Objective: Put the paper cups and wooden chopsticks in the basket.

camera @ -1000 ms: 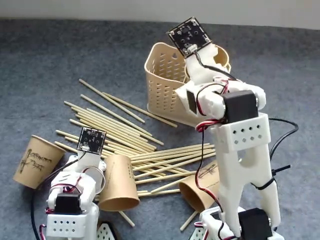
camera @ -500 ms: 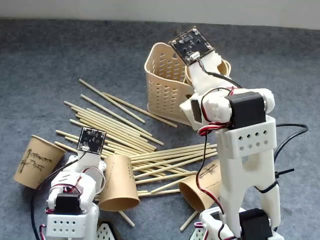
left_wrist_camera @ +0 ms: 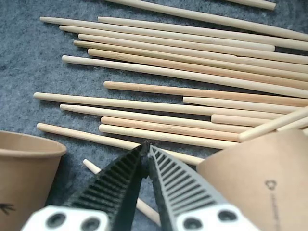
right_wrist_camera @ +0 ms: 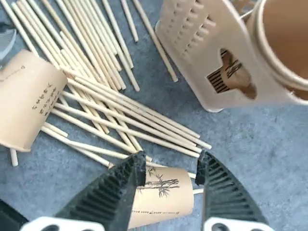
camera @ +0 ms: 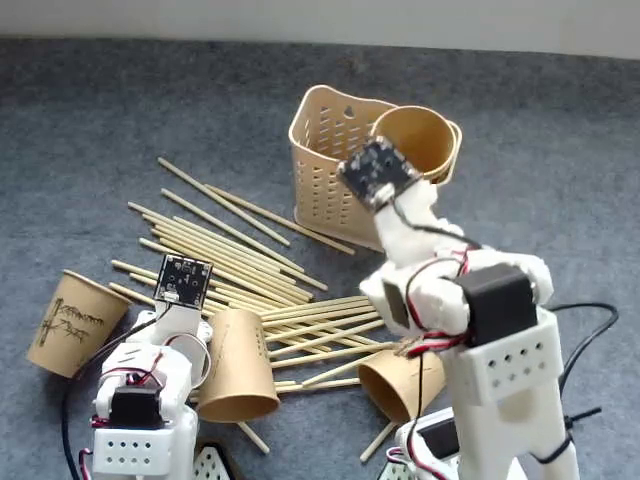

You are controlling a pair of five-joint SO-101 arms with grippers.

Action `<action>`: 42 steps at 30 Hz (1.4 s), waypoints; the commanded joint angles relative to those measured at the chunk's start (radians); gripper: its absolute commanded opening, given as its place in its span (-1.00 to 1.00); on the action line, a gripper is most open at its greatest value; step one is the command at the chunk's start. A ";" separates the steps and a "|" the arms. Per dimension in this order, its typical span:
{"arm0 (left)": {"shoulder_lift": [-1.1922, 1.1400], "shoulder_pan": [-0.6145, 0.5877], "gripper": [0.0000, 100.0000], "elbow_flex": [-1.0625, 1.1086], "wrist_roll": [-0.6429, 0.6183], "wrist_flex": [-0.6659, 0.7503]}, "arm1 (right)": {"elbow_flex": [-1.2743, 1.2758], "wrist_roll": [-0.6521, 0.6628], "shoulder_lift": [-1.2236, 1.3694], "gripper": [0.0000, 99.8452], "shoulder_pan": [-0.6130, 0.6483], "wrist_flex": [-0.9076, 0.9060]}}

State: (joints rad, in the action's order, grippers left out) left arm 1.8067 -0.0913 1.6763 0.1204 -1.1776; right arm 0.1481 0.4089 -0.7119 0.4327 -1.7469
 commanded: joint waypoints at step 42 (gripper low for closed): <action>0.002 0.010 -0.99 0.019 -0.002 -0.002 | 0.710 0.012 -0.565 -0.64 0.030 0.070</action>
State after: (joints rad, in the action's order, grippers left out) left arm 1.8067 -0.0913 1.6763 0.1204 -1.1776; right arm 0.8554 0.4104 -1.2766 0.4603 -1.6978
